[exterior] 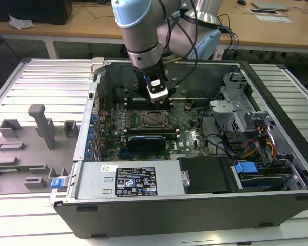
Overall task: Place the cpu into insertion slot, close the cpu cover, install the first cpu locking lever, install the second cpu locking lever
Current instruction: 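Install the first cpu locking lever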
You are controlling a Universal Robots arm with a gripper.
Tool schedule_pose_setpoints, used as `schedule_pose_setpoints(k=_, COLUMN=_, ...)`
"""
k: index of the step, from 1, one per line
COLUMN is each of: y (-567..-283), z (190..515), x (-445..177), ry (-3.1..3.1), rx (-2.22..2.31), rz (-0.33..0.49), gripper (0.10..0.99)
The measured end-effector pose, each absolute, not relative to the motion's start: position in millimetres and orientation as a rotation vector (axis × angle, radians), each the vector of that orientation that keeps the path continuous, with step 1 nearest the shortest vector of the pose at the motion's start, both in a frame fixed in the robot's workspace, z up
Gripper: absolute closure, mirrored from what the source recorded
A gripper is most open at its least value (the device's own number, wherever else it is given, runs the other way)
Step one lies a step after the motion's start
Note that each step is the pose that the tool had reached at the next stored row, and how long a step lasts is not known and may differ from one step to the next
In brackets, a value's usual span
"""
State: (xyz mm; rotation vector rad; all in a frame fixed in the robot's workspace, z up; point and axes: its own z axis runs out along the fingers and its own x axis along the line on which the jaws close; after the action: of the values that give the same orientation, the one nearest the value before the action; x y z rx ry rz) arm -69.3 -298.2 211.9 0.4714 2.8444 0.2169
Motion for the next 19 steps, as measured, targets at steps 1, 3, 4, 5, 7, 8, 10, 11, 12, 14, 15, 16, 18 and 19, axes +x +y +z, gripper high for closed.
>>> schedule_pose_setpoints(k=1, y=-298, z=214, x=-69, ry=2.844, rx=0.472, rz=0.217, gripper=0.980)
schedule_pose_setpoints(k=3, y=-298, z=220, x=-69, ry=2.844, rx=0.472, rz=0.217, gripper=0.980)
schedule_pose_setpoints(k=4, y=-298, z=223, x=-69, ry=2.844, rx=0.472, rz=0.217, gripper=0.980)
schedule_pose_setpoints(k=5, y=-298, z=226, x=-69, ry=2.844, rx=0.473, rz=0.217, gripper=0.980)
schedule_pose_setpoints(k=7, y=-298, z=230, x=-69, ry=2.844, rx=0.473, rz=0.217, gripper=0.980)
schedule_pose_setpoints(k=8, y=-298, z=230, x=-69, ry=2.844, rx=0.473, rz=0.217, gripper=0.980)
schedule_pose_setpoints(k=10, y=-298, z=230, x=-69, ry=2.845, rx=0.473, rz=0.217, gripper=0.980)
schedule_pose_setpoints(k=11, y=-298, z=230, x=-69, ry=2.853, rx=0.475, rz=0.215, gripper=0.980)
schedule_pose_setpoints(k=12, y=-298, z=230, x=-68, ry=2.874, rx=0.481, rz=0.213, gripper=0.980)
schedule_pose_setpoints(k=14, y=-298, z=230, x=-65, ry=2.932, rx=0.496, rz=0.205, gripper=0.980)
schedule_pose_setpoints(k=15, y=-299, z=230, x=-65, ry=2.933, rx=0.496, rz=0.204, gripper=0.980)
schedule_pose_setpoints(k=16, y=-299, z=230, x=-65, ry=2.933, rx=0.496, rz=0.204, gripper=0.980)
schedule_pose_setpoints(k=18, y=-300, z=230, x=-65, ry=2.938, rx=0.496, rz=0.188, gripper=0.980)
schedule_pose_setpoints(k=19, y=-300, z=230, x=-65, ry=2.944, rx=0.496, rz=0.168, gripper=0.980)
